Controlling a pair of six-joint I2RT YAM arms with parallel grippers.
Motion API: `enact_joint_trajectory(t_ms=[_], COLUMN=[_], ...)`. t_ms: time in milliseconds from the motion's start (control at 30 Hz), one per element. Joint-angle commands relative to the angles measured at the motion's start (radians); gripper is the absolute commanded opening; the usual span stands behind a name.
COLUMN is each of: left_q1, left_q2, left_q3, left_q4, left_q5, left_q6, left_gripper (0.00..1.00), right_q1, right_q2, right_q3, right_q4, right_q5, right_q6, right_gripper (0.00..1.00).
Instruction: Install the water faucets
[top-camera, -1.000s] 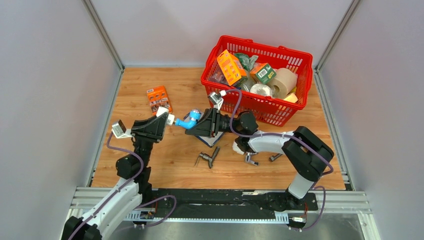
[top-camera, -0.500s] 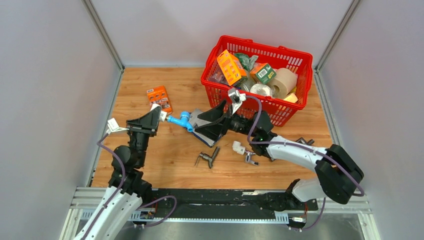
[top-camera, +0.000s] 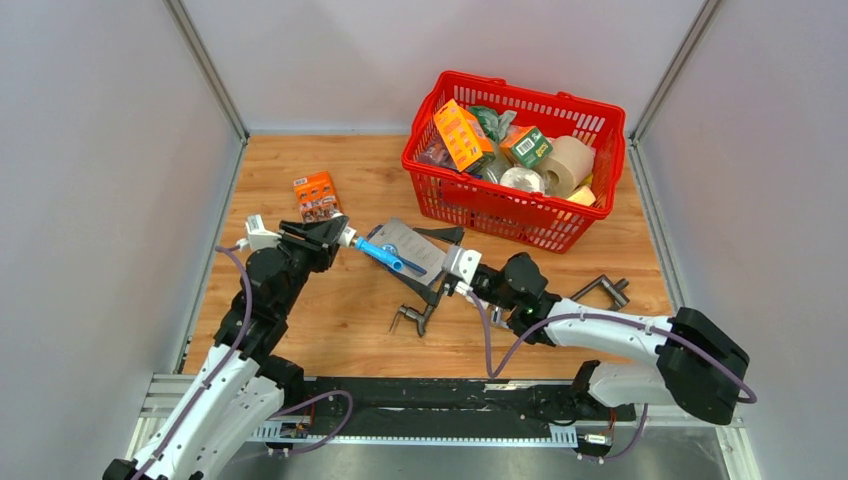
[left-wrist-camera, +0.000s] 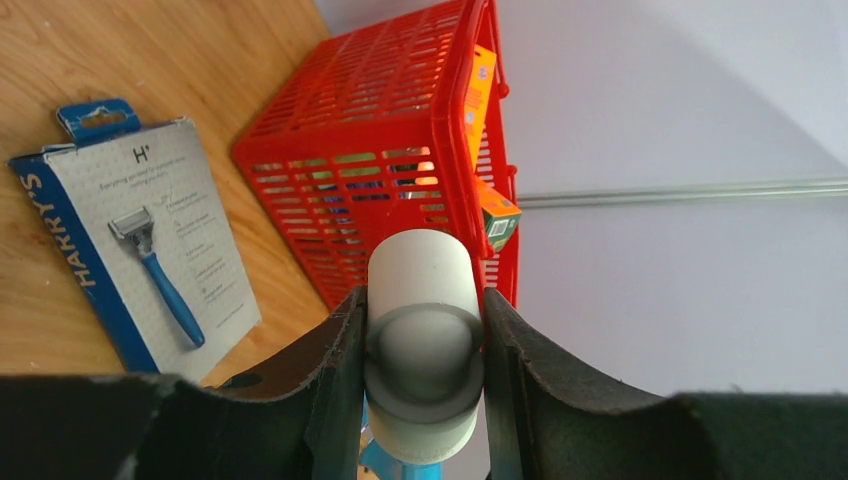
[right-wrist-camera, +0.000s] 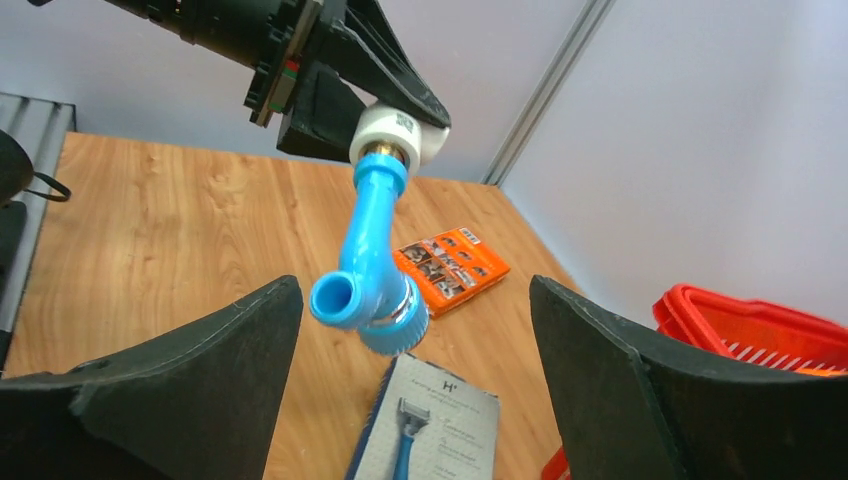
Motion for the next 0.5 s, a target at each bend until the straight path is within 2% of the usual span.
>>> enact_joint_trajectory(t_ms=[0, 233, 367, 467], left_q1=[-0.002, -0.002, -0.002, -0.002], left_q2=[0.021, 0.024, 0.021, 0.007], left_q3=[0.039, 0.034, 0.016, -0.022], left_q4=[0.092, 0.126, 0.183, 0.265], left_q5=[0.080, 0.097, 0.115, 0.120], left_q6=[-0.049, -0.046, -0.031, -0.025], left_gripper=[0.00, 0.00, 0.00, 0.00], right_q1=[0.036, 0.062, 0.062, 0.058], right_q2=[0.048, 0.158, 0.192, 0.212], right_q3=[0.045, 0.105, 0.128, 0.148], right_q4=[0.070, 0.093, 0.132, 0.139], right_q5=[0.026, 0.010, 0.015, 0.006], right_q6=[-0.158, -0.144, -0.058, 0.043], right_gripper=[0.88, 0.77, 0.61, 0.38])
